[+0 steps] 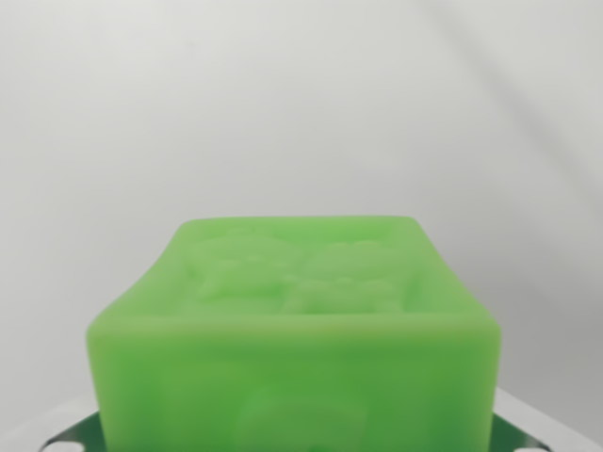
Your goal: Stack cube
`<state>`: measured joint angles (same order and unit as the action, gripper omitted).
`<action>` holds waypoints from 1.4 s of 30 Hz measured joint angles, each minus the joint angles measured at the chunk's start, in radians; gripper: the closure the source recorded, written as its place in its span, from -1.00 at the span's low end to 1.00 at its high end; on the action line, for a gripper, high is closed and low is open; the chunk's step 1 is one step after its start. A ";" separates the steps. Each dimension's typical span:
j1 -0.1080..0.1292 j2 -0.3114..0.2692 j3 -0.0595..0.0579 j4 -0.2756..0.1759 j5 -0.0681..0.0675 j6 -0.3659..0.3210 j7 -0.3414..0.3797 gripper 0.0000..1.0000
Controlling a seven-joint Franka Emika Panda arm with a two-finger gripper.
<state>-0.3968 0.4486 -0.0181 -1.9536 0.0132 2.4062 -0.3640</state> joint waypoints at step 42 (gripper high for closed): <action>0.086 -0.159 0.000 -0.227 -0.002 0.059 0.147 1.00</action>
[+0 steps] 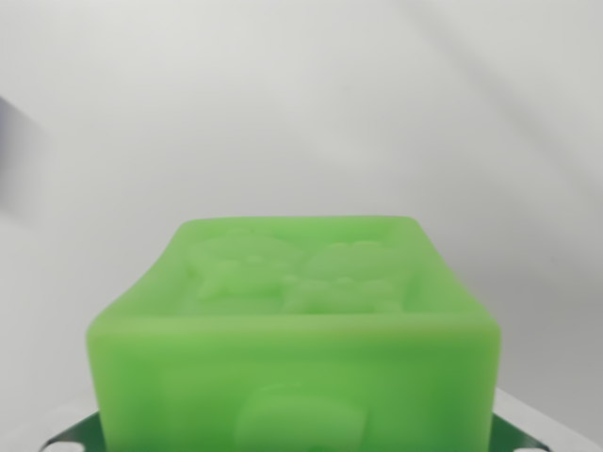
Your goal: Stack cube
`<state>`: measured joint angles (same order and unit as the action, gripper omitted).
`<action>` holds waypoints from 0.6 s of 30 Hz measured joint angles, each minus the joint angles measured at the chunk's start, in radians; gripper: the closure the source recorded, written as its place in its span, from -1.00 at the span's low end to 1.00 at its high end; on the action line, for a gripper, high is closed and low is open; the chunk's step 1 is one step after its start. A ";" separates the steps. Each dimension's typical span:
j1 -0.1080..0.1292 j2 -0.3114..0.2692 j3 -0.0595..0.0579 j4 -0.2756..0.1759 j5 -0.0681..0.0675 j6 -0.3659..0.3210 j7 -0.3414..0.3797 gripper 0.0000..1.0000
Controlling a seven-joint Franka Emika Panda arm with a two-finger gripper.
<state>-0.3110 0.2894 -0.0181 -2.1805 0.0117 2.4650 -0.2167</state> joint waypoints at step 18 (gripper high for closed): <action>0.044 -0.066 0.000 -0.090 -0.002 0.025 0.076 1.00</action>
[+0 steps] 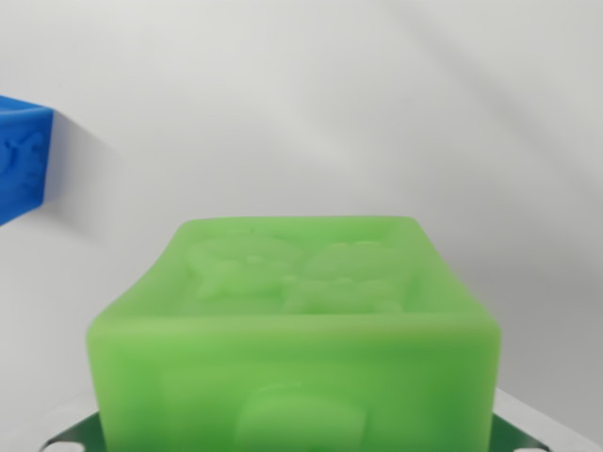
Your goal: Stack cube
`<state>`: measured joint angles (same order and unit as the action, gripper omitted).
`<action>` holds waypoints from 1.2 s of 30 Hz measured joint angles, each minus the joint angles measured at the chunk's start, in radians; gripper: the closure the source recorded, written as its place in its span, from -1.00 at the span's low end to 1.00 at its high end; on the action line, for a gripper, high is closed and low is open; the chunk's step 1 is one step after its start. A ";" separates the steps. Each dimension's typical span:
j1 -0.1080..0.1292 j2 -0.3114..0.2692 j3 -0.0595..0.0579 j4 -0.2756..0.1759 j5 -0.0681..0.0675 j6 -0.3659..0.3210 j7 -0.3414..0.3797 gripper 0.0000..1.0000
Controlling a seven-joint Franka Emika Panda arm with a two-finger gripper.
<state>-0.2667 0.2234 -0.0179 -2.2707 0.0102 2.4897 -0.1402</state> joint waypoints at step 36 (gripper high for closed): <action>0.094 -0.127 0.009 -0.160 -0.004 0.033 0.168 1.00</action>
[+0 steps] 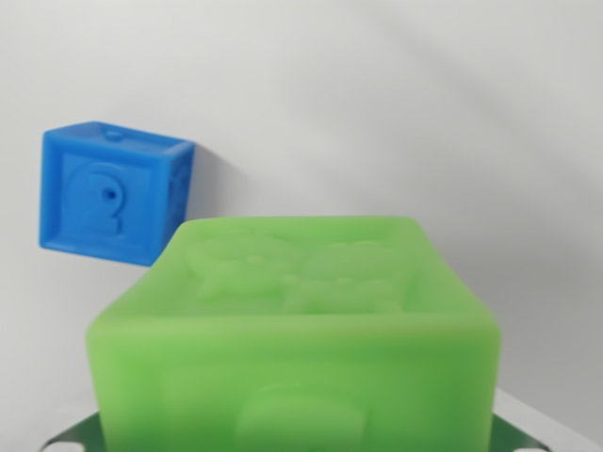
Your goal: Stack cube
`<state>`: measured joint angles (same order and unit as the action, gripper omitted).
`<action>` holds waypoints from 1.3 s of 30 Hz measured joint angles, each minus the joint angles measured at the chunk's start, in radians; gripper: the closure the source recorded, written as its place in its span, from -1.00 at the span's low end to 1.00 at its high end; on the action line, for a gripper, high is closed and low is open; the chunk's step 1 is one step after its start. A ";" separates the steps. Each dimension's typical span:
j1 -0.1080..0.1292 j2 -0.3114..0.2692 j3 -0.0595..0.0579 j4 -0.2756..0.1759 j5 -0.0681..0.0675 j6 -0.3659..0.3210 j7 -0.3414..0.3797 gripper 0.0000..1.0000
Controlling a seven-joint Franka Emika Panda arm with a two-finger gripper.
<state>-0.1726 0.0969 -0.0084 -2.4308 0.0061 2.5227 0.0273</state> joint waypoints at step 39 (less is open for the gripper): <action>0.085 -0.123 0.046 -0.138 -0.002 0.013 0.196 1.00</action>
<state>-0.0872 -0.0265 0.0377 -2.5688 0.0042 2.5358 0.2233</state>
